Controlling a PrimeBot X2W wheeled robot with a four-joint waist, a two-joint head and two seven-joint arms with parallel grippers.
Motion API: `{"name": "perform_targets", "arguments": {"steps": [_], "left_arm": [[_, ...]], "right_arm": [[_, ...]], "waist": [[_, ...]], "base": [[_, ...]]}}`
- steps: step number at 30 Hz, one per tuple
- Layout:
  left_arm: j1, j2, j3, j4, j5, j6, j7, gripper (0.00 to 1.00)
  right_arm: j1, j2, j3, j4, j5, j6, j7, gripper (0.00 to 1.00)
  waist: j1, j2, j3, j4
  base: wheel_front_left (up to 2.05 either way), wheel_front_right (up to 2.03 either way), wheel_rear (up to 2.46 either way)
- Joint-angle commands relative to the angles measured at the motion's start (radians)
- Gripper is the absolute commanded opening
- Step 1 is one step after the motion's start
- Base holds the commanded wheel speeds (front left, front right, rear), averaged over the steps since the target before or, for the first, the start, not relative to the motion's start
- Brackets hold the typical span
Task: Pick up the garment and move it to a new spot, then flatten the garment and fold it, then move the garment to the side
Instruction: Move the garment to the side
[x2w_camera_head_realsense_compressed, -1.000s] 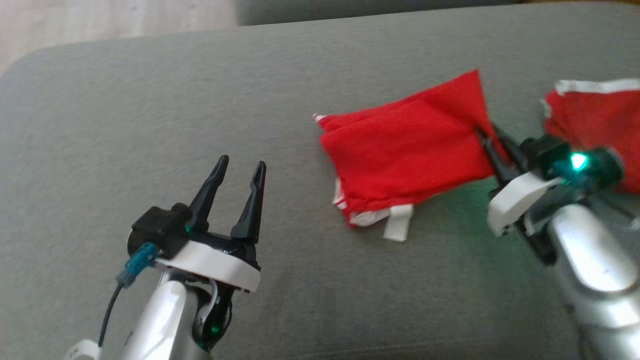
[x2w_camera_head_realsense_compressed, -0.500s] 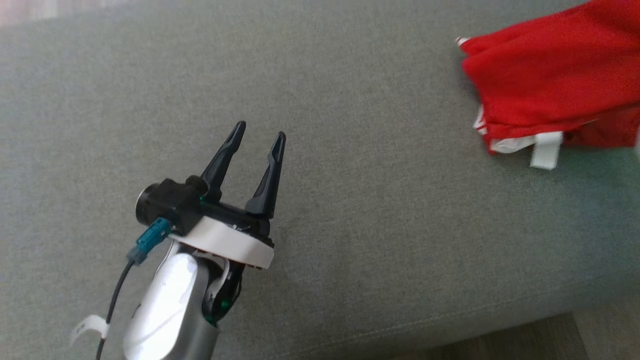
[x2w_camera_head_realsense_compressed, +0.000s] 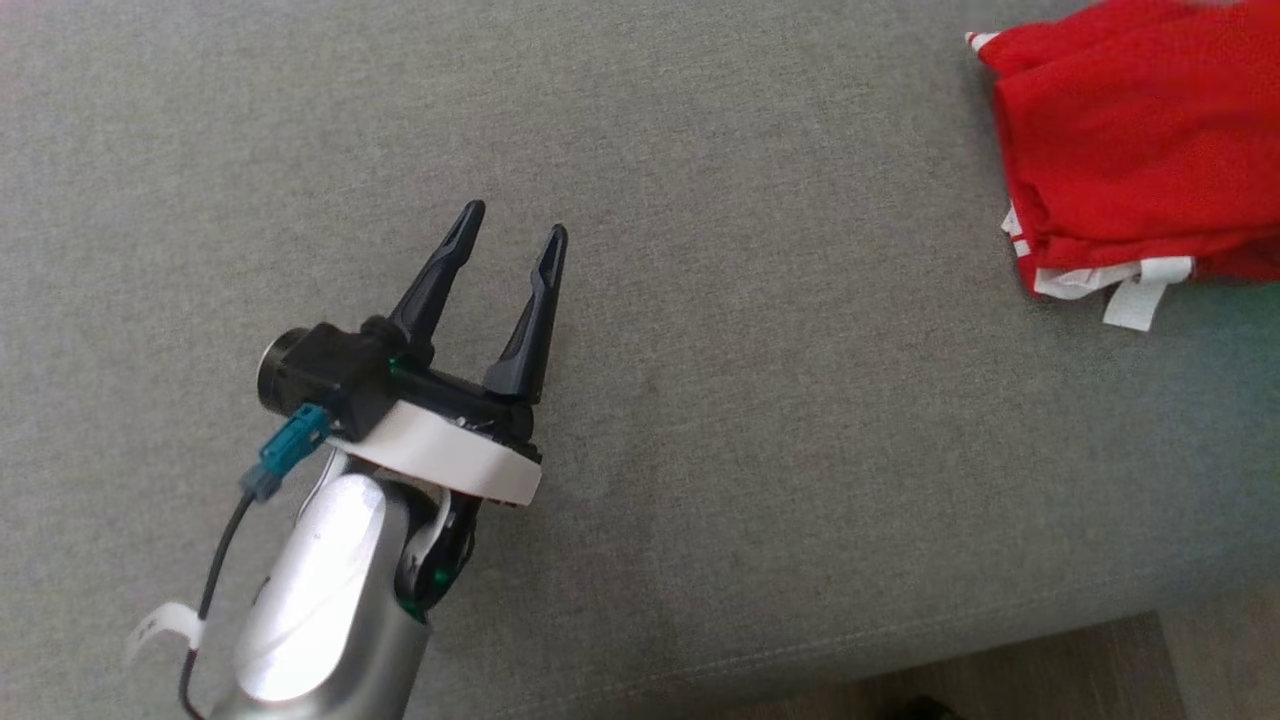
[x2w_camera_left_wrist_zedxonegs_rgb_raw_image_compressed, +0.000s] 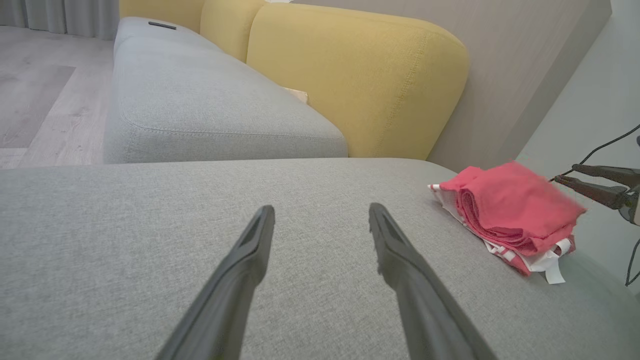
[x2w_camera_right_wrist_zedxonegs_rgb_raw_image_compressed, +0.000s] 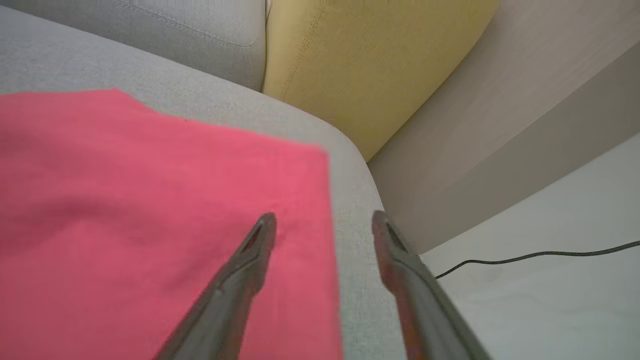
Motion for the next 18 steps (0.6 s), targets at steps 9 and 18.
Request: {"name": "perform_targets", "arguments": {"steps": [9,18], "left_arm": [[-0.004,0.007,0.065,-0.024,-0.009,-0.006,-0.006,1.0],[0.082,-0.003,0.152,-0.03,-0.011,-0.006,-0.006,1.0]], "right_arm": [[0.003,0.077,0.008,-0.106,-0.027,-0.001,-0.041,1.0],[0.128,0.22,0.07,-0.281,0.098,-0.001,-0.078,1.0]], "waist": [[-0.0002,0.0,-0.105,0.012],[-0.0002,0.0,-0.256,0.064]], "base": [[0.0,0.0,0.0],[0.0,0.0,0.0]]}}
